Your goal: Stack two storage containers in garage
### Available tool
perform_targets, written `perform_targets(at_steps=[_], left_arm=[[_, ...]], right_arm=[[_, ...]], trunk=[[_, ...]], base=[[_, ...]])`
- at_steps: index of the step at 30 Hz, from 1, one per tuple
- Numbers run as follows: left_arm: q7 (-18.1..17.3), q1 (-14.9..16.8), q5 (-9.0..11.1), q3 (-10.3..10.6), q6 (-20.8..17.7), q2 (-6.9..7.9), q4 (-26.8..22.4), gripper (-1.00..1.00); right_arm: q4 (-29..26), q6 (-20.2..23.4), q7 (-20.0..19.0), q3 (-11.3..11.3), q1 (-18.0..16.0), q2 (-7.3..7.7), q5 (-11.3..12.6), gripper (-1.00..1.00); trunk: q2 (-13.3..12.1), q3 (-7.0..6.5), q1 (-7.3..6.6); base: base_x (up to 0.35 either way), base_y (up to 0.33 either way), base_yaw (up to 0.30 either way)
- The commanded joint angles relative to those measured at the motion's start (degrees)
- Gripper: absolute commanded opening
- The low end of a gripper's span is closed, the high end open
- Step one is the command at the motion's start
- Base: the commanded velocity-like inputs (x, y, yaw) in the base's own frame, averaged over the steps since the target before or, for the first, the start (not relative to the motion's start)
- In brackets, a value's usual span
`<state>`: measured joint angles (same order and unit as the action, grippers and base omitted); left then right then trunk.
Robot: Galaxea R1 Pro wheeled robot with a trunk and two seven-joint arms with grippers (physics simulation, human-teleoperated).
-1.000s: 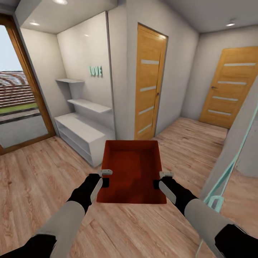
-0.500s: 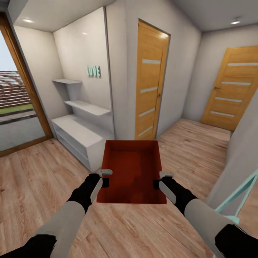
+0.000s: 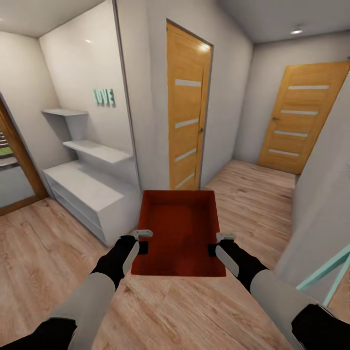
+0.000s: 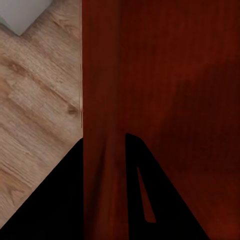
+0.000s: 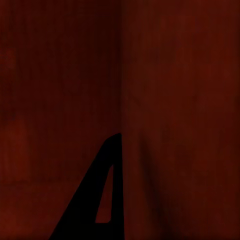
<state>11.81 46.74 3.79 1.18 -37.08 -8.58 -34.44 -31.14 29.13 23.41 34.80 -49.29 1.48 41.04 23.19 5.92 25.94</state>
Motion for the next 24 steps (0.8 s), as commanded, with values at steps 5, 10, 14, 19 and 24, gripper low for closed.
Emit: perform_targets(at_steps=[5,10,14,19,24], left_arm=[[0.59,0.02,0.25,0.05,-0.36,0.05,-0.01,-1.00],[0.59,0.02,0.25,0.05,-0.36,0.05,-0.01,-1.00],[0.59,0.02,0.25,0.05,-0.36,0.08,-0.01,-1.00],[0.59,0.02,0.25,0.05,-0.36,0.05,-0.01,-1.00],[0.59,0.02,0.25,0.05,-0.36,0.05,-0.01,-1.00]], right_arm=[[-0.14,-1.44,1.02,-2.46,-0.11,3.18,-2.72,-1.00],[-0.14,-1.43,1.02,-2.46,-0.11,3.18,-2.72,-1.00],[-0.14,-1.44,1.02,-2.46,-0.11,3.18,-2.71,-1.00],[-0.14,-1.43,1.02,-2.46,-0.11,3.18,-2.70,-1.00],[-0.14,-1.43,1.02,-2.46,-0.11,3.18,-2.70,-1.00]], trunk=[[0.13,0.12,0.07],[0.13,0.12,0.07],[0.13,0.12,0.07],[0.13,0.12,0.07],[0.13,0.12,0.07]], base=[[0.321,0.000,-0.242],[0.321,0.000,-0.116],[0.321,0.000,-0.013],[0.321,0.000,-0.001],[0.321,0.000,0.000]])
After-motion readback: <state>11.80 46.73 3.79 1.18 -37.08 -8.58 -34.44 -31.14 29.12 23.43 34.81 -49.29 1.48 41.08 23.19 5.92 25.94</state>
